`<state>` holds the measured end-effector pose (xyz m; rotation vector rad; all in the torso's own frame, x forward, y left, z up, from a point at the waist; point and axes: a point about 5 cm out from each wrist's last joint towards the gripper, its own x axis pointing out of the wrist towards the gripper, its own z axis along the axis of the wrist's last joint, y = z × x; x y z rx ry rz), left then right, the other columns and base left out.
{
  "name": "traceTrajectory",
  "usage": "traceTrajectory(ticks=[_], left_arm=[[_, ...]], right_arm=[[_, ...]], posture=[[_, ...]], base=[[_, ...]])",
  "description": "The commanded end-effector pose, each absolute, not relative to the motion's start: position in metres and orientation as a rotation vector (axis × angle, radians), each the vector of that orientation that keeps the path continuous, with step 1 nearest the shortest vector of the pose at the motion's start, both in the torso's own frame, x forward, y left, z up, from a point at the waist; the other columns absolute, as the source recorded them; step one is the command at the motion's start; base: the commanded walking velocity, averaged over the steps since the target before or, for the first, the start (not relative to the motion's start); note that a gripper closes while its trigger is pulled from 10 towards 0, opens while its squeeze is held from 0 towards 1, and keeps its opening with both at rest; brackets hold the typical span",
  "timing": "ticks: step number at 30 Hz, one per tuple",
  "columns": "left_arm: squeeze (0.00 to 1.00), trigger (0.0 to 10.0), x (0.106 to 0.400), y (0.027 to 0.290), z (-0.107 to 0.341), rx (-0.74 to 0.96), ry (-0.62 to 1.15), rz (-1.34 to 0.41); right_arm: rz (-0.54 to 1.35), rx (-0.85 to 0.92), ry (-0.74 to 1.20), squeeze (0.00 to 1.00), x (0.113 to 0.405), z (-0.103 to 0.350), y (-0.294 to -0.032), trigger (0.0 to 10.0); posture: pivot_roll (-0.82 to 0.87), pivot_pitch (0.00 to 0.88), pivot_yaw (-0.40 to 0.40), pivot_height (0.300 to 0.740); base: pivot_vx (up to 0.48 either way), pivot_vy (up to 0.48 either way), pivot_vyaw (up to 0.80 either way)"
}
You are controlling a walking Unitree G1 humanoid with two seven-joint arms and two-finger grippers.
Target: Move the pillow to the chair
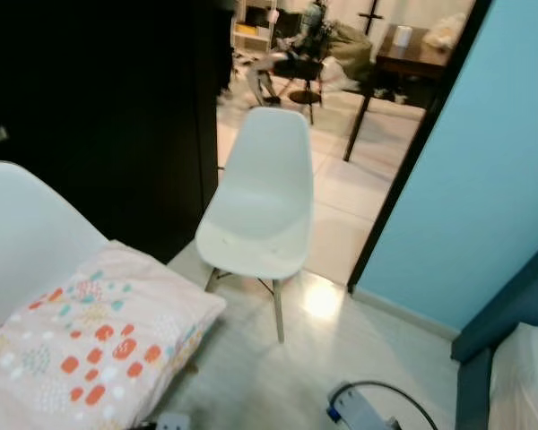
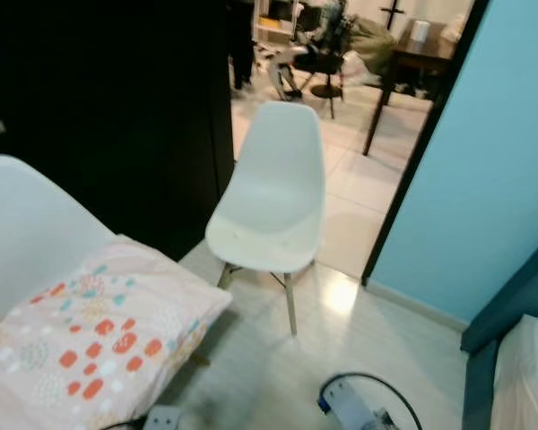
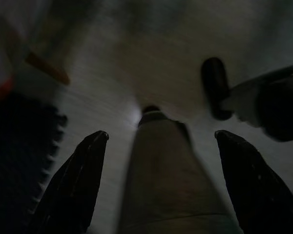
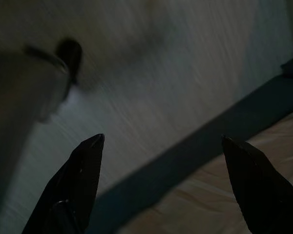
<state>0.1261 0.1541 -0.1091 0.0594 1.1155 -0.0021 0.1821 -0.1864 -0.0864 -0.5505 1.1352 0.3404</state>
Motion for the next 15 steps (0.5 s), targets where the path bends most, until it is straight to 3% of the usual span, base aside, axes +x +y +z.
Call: traceTrajectory(ticks=[1, 8, 15], left_arm=[[0.0, 10.0, 0.103, 0.172, -0.115, 0.066, 1.186, 0.004], [0.0, 10.0, 0.094, 0.176, -0.117, 0.038, 1.209, -0.018], [0.0, 10.0, 0.092, 0.169, -0.117, -0.127, 1.194, 0.02]], right_arm=[[0.327, -0.541, 1.162, 0.0, 0.174, -0.09, -0.191, 10.0], [0.318, -0.542, 1.17, 0.0, 0.17, -0.091, -0.195, 10.0], [0.313, -0.548, 1.174, 0.0, 0.169, -0.091, -0.198, 10.0]], posture=[[0.0, 0.003, -0.058, 0.74], [-0.01, 0.013, -0.058, 0.74], [-0.01, 0.025, -0.068, 0.74]], base=[[0.0, 0.0, -0.73], [0.0, 0.0, -0.72], [0.0, 0.0, -0.73]])
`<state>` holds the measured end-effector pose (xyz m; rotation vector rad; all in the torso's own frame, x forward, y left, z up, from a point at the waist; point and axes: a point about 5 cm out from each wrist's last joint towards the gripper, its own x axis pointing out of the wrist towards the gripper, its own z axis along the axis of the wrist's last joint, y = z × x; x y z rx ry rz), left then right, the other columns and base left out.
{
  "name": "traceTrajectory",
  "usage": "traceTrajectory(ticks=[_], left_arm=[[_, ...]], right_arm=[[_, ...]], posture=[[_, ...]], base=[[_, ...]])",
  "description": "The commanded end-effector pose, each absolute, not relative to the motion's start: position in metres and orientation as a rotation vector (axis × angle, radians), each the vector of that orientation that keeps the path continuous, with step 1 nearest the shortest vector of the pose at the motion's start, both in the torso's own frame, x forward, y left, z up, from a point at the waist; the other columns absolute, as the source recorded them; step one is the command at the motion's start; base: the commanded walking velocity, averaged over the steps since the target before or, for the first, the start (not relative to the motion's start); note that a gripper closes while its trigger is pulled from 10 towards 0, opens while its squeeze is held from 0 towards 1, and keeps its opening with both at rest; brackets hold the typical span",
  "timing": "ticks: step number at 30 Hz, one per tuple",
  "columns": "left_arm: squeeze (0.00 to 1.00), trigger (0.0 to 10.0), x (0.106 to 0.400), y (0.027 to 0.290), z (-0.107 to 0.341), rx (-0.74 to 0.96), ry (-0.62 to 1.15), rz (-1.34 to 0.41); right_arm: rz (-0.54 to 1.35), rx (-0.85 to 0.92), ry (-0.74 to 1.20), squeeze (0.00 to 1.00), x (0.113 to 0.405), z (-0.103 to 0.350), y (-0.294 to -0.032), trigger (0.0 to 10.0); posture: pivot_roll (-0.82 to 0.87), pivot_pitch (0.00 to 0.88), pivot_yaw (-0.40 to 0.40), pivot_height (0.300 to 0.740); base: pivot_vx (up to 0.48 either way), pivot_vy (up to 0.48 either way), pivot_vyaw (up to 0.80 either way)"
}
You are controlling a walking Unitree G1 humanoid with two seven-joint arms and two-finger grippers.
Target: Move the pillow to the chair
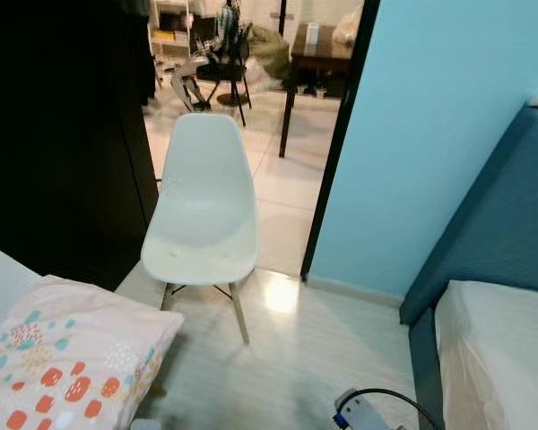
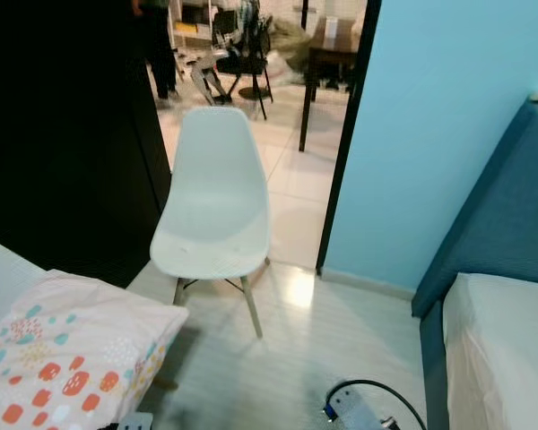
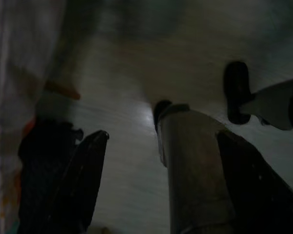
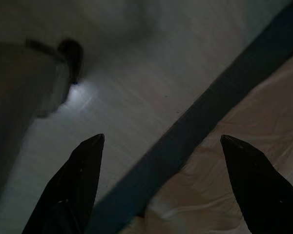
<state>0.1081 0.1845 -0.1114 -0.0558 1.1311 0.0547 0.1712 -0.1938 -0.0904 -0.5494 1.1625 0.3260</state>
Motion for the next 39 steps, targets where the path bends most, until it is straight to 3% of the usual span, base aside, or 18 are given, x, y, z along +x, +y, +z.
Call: traceTrajectory(ticks=[1, 39], left_arm=[[0.0, 10.0, 0.0922, 0.1683, -0.117, -0.139, 1.191, 0.021], [0.0, 10.0, 0.0925, 0.1645, -0.1169, -0.203, 1.188, 0.001]], right_arm=[[0.313, -0.55, 1.175, 0.0, 0.1689, -0.0906, -0.1989, 10.0], [0.261, -0.581, 1.162, 0.0, 0.1714, -0.0888, -0.2051, 10.0]], posture=[[-0.01, 0.028, -0.07, 0.74], [-0.03, 0.036, -0.055, 0.74]], base=[[0.0, 0.0, -0.73], [0.0, 0.0, -0.72]])
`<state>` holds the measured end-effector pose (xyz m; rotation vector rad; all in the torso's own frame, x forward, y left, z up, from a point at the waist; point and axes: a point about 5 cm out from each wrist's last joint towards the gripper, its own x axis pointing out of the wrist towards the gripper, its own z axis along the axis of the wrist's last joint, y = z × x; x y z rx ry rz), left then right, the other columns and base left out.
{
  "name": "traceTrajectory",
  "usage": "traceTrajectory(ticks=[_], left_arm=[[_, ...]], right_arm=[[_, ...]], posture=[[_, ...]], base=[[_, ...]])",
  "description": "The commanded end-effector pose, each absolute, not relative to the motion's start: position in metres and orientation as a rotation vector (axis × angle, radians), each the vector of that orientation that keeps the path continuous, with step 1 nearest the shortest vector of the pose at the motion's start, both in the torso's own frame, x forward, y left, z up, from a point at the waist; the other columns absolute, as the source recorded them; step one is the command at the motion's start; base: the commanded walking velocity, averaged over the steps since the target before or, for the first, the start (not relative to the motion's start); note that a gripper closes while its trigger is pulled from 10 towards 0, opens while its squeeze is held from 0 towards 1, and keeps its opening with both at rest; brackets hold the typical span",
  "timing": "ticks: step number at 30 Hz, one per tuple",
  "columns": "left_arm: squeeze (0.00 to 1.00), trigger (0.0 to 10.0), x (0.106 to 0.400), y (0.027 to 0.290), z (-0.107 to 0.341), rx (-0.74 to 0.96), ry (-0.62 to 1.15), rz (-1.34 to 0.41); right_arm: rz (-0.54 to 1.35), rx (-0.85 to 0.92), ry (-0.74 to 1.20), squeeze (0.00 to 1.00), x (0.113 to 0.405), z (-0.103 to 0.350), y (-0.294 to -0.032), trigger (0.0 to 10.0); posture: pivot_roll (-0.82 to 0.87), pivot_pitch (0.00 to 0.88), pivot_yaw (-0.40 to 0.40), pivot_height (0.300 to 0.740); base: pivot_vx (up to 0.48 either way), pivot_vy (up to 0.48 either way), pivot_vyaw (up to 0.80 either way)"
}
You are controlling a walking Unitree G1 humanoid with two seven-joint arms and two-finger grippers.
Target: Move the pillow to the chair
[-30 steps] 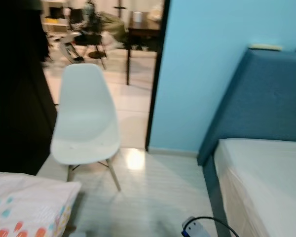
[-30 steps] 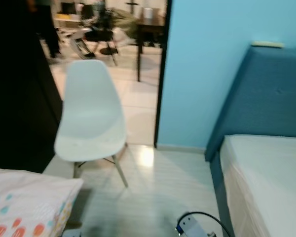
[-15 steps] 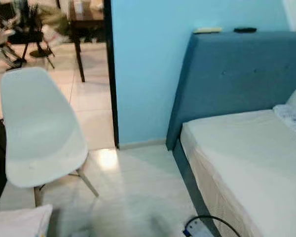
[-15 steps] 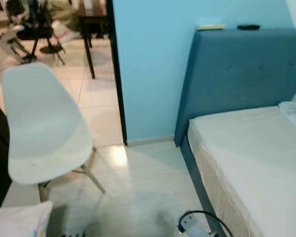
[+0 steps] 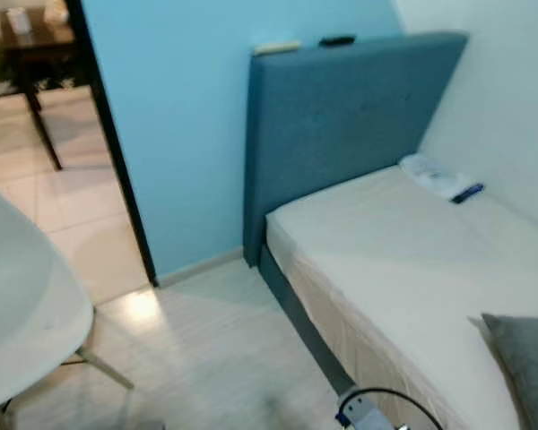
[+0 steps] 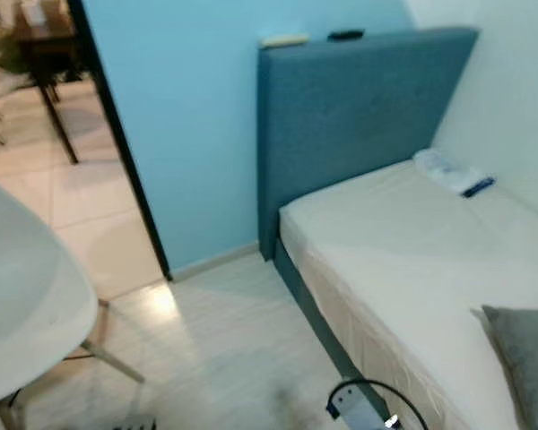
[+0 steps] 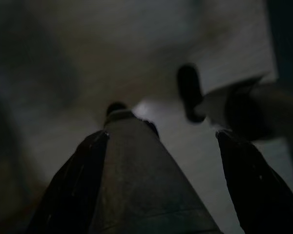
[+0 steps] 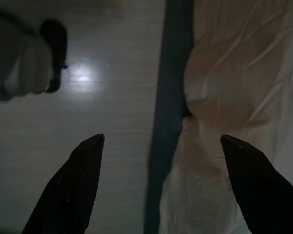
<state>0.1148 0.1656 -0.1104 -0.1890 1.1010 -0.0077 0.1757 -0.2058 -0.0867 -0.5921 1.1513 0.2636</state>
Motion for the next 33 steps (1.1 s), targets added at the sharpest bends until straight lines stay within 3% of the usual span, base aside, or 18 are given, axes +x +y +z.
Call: traceTrajectory(ticks=[1, 33], left_arm=[[0.0, 10.0, 0.0924, 0.1643, -0.1169, -0.205, 1.188, 0.001], [0.0, 10.0, 0.0895, 0.1625, -0.1175, -0.204, 1.188, -0.002]], right_arm=[[0.256, -0.585, 1.16, 0.0, 0.172, -0.0883, -0.206, 10.0], [0.232, -0.594, 1.157, 0.0, 0.1721, -0.0873, -0.2114, 10.0]], posture=[[-0.03, 0.036, -0.055, 0.74], [-0.04, 0.041, -0.054, 0.74]], base=[[0.0, 0.0, -0.72], [0.0, 0.0, -0.72]])
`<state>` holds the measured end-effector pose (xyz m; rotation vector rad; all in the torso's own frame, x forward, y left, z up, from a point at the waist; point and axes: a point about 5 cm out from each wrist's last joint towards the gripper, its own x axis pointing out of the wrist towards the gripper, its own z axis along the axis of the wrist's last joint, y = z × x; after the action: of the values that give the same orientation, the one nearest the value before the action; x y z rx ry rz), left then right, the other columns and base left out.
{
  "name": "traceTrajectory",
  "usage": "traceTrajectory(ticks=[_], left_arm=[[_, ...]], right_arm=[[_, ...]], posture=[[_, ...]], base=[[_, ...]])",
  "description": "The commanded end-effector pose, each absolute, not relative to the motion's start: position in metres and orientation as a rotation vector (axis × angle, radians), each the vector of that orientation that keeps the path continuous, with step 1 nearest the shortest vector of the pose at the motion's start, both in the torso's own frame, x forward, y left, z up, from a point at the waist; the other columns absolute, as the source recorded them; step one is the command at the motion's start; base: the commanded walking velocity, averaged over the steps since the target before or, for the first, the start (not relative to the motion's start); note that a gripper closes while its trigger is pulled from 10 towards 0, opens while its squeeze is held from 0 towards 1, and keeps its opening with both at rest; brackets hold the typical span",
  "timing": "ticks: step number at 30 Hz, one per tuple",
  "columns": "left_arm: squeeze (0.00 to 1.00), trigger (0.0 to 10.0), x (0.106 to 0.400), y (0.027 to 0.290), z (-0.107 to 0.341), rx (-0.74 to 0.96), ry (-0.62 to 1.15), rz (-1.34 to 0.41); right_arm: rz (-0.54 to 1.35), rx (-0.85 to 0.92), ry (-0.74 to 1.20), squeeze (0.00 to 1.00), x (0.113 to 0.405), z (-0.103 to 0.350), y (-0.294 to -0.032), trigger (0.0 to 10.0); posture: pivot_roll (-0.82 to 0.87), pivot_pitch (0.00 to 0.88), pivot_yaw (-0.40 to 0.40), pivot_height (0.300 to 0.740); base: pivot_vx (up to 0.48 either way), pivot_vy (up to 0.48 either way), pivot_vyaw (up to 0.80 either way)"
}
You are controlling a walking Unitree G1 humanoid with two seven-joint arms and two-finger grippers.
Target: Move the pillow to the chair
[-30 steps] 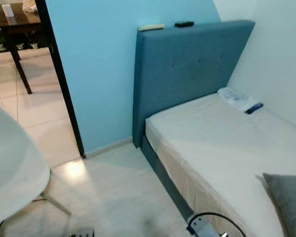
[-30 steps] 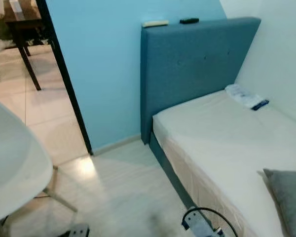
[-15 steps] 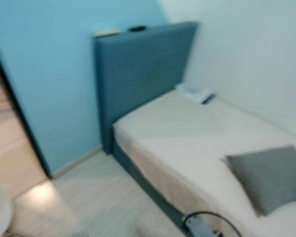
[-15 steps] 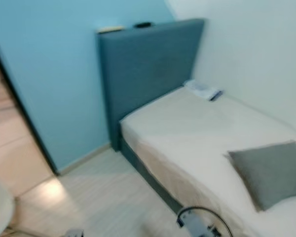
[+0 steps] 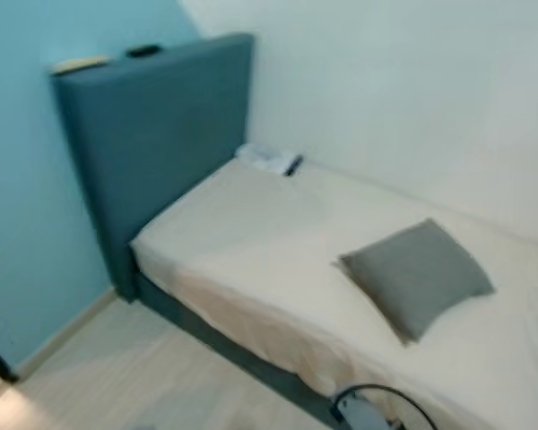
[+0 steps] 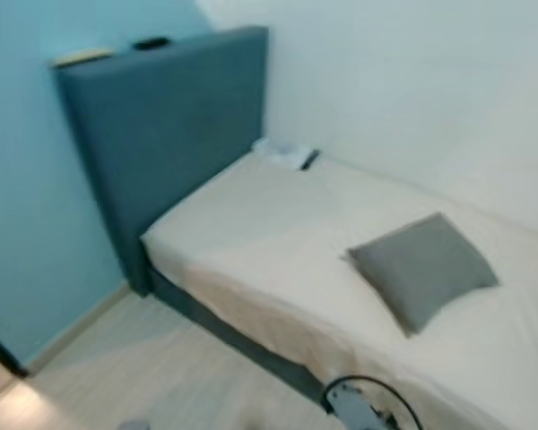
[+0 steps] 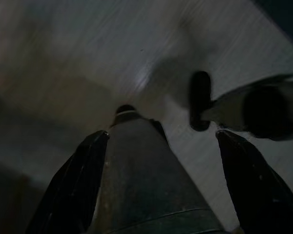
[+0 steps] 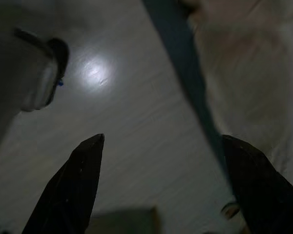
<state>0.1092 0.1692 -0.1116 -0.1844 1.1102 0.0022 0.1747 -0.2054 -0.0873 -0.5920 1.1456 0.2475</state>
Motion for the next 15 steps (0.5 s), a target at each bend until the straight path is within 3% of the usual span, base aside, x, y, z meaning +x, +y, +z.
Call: traceTrajectory(ticks=[1, 15], left_arm=[[0.0, 10.0, 0.0894, 0.1625, -0.1176, -0.204, 1.188, -0.002], [0.0, 10.0, 0.0896, 0.1613, -0.1169, -0.255, 1.156, 0.014]], right_arm=[[0.233, -0.594, 1.157, 0.0, 0.1717, -0.0875, -0.2114, 10.0], [0.181, -0.53, 1.101, 0.0, 0.1791, -0.0846, -0.2086, 10.0]], posture=[[-0.04, 0.041, -0.054, 0.74], [-0.04, 0.047, -0.053, 0.74]], base=[[0.0, 0.0, -0.73], [0.0, 0.0, -0.72]])
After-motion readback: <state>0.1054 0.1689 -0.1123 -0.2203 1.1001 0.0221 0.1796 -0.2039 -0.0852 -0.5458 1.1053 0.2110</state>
